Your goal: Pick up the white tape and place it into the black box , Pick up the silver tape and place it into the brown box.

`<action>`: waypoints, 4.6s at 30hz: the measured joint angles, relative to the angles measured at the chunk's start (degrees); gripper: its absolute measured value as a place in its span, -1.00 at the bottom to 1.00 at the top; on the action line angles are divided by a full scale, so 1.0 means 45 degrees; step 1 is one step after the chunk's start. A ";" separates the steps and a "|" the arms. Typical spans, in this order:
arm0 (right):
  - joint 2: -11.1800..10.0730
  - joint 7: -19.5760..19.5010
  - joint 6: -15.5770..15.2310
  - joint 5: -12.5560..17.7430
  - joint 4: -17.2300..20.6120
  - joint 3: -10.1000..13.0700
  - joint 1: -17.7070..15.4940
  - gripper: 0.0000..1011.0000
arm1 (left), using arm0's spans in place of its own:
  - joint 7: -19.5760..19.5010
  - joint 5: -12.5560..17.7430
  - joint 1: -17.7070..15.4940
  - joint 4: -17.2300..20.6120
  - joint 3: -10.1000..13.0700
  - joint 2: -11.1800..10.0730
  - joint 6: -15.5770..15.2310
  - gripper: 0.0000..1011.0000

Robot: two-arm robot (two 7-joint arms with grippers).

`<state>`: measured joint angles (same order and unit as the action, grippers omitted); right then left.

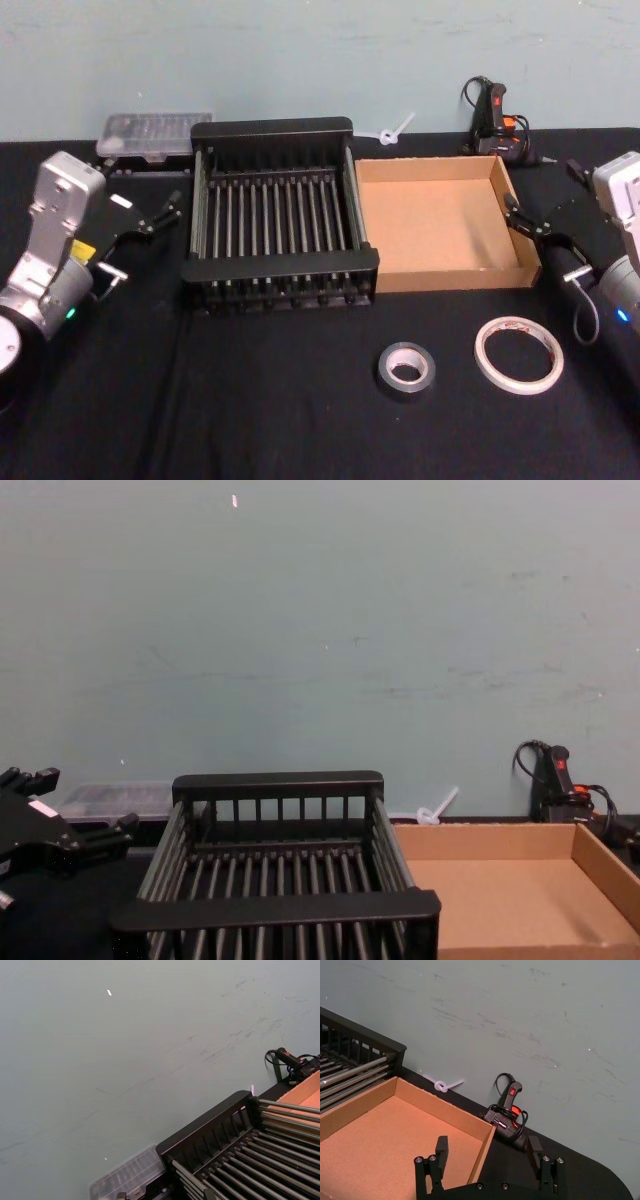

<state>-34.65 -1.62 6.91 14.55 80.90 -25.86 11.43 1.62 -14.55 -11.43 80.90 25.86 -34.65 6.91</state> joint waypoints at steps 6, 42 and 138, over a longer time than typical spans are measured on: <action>0.0000 0.0001 -0.0001 0.0000 0.0000 0.0000 0.0000 0.98 | 0.0000 0.0000 0.0000 -0.0001 0.0001 0.0001 0.0000 0.98; 0.0000 0.0000 0.0000 0.0000 0.0000 0.0000 0.0000 0.98 | 0.0000 0.0000 0.0000 -0.0001 0.0000 0.0000 0.0000 0.98; -0.0899 0.4997 -0.5336 0.2287 0.2791 0.3010 -0.3501 0.98 | 0.0000 0.0000 0.0000 -0.0001 0.0001 0.0000 0.0000 0.98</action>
<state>-38.69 20.87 -17.11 24.84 93.46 -12.31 -4.33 1.62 -14.55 -11.43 80.90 25.86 -34.64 6.91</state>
